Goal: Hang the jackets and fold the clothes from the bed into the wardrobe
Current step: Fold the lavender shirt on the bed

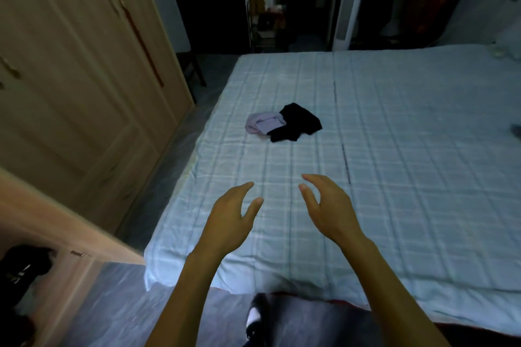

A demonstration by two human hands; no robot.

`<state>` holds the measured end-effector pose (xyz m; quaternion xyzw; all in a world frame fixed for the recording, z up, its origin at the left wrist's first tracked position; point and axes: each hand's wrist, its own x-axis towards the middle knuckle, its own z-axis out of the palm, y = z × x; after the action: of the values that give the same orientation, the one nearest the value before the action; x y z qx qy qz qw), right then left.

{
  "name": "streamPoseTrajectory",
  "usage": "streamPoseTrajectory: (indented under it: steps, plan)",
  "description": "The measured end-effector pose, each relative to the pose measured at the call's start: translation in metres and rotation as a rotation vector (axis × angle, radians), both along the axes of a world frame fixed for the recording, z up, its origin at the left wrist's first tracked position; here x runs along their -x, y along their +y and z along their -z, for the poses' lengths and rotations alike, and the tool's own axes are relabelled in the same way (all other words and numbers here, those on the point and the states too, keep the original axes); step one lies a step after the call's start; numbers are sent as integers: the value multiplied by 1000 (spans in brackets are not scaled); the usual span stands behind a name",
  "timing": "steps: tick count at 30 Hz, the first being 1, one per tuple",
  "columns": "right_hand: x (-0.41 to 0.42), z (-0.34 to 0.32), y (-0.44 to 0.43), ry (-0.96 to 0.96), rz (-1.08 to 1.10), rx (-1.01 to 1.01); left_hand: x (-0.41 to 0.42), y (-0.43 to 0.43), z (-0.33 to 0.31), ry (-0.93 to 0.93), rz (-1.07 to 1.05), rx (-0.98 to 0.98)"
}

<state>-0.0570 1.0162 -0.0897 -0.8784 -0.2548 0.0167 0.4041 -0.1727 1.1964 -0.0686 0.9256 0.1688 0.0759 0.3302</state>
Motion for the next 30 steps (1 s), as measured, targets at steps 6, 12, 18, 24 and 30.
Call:
streamPoseTrajectory:
  steps: [6,12,18,24,30]
  plan:
    - [-66,10,28,6,4,52,-80,23,30,27,14,53]
    - [-151,37,81,32,-16,196,-170,79,74,96,22,161]
    - [-222,76,143,133,-68,274,-262,149,115,199,25,181]
    - [-290,125,194,245,-75,242,-360,191,167,328,65,143]
    - [-357,183,232,340,-86,227,-453,216,223,404,48,88]
